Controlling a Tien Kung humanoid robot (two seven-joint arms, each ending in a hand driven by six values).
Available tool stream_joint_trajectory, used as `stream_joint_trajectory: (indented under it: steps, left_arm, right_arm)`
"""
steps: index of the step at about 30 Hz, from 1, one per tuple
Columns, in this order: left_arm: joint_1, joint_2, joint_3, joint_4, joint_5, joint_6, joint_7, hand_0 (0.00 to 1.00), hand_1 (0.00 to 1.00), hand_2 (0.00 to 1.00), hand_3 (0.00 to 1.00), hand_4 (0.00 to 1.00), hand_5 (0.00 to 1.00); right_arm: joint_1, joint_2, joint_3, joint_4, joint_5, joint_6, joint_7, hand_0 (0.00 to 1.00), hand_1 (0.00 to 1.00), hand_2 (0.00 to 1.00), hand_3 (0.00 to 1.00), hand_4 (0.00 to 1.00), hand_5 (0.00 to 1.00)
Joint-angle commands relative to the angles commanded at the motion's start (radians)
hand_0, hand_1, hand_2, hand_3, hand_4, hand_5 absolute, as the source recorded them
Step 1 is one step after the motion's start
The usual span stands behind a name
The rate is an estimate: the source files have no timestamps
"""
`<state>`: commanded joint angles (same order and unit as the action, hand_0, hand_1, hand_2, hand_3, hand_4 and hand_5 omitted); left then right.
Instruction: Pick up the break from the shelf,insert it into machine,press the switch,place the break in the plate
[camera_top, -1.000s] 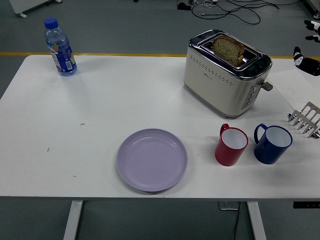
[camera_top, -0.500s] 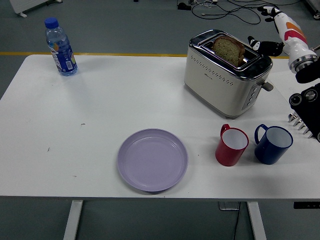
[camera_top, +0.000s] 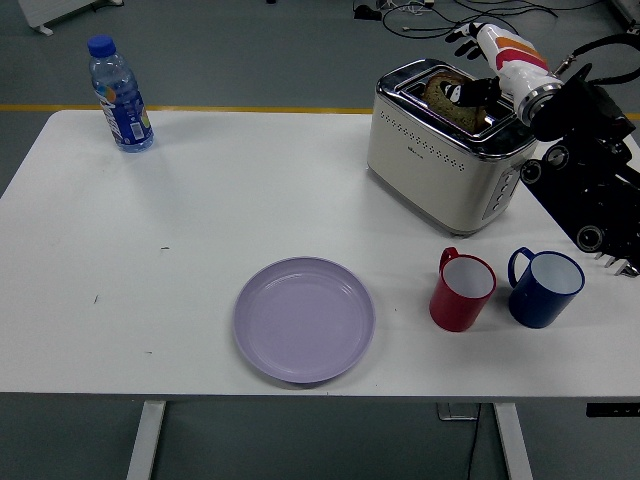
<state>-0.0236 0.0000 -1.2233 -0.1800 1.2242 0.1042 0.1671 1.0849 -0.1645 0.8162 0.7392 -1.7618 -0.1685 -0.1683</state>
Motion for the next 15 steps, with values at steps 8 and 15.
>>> stream_joint_trajectory:
  steps: [8,15]
  left_arm:
    - [0.0,0.0,0.008,0.0,-0.005,0.007,-0.001,0.705,0.775,0.8,0.714,0.435,0.947]
    - [-0.006,0.0,0.007,0.0,-0.005,0.01,-0.003,0.705,0.775,0.799,0.714,0.434,0.944]
  right_arm:
    - [0.059,0.049,-0.036,-0.135,-0.049,0.048,-0.03,0.697,0.615,0.607,0.743,0.741,0.162]
    - [0.089,0.069,-0.063,-0.184,-0.068,0.054,-0.036,0.606,0.562,0.577,0.723,0.739,0.164]
